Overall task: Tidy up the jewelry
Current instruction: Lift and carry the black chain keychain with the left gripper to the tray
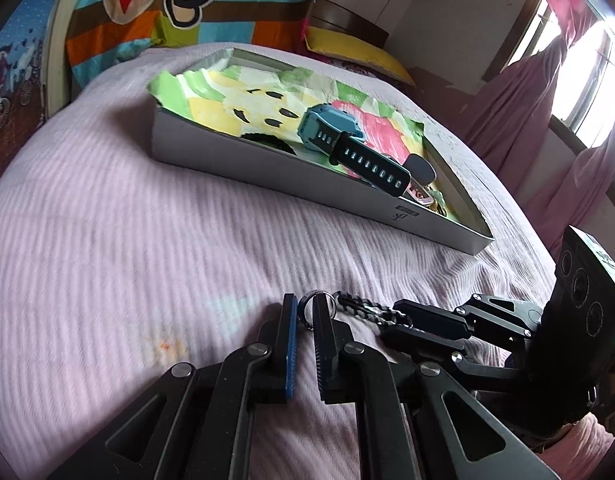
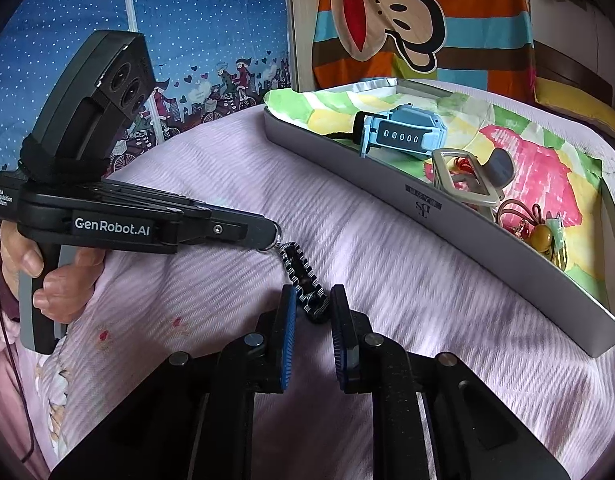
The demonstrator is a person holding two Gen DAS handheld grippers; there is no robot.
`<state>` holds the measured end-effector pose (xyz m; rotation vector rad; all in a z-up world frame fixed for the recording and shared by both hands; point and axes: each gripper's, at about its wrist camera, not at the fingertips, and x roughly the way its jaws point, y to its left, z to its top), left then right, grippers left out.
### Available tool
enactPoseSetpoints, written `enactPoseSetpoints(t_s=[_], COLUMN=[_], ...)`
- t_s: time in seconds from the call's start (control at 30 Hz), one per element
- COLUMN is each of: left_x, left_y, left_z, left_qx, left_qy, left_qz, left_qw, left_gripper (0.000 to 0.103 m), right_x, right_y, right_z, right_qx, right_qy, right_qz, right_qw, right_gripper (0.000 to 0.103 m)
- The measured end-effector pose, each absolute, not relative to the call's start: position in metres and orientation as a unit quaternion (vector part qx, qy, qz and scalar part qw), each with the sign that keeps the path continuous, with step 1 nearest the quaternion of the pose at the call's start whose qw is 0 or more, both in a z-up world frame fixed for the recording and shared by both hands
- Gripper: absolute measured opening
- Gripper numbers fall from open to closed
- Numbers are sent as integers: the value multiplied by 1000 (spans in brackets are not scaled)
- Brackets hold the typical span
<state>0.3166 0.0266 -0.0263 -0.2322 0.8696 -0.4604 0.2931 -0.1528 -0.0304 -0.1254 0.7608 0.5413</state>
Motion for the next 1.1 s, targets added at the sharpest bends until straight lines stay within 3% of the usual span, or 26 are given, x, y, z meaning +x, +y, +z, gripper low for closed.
enactPoseSetpoints(t_s=[0.57,1.1], left_x=[286,283], left_y=[18,22], left_z=[-21,6], left_qx=[-75,-87], left_qy=[385,341], left_qz=[-184,-183], left_qw=[901,918], left_gripper=[8,8], right_x=[276,254], right_y=[-162,-187], right_z=[-31,-13], right_qx=[-32,8], right_qy=[347,257], right_qz=[223,191], right_qw=[910,947], right_gripper=[15,15])
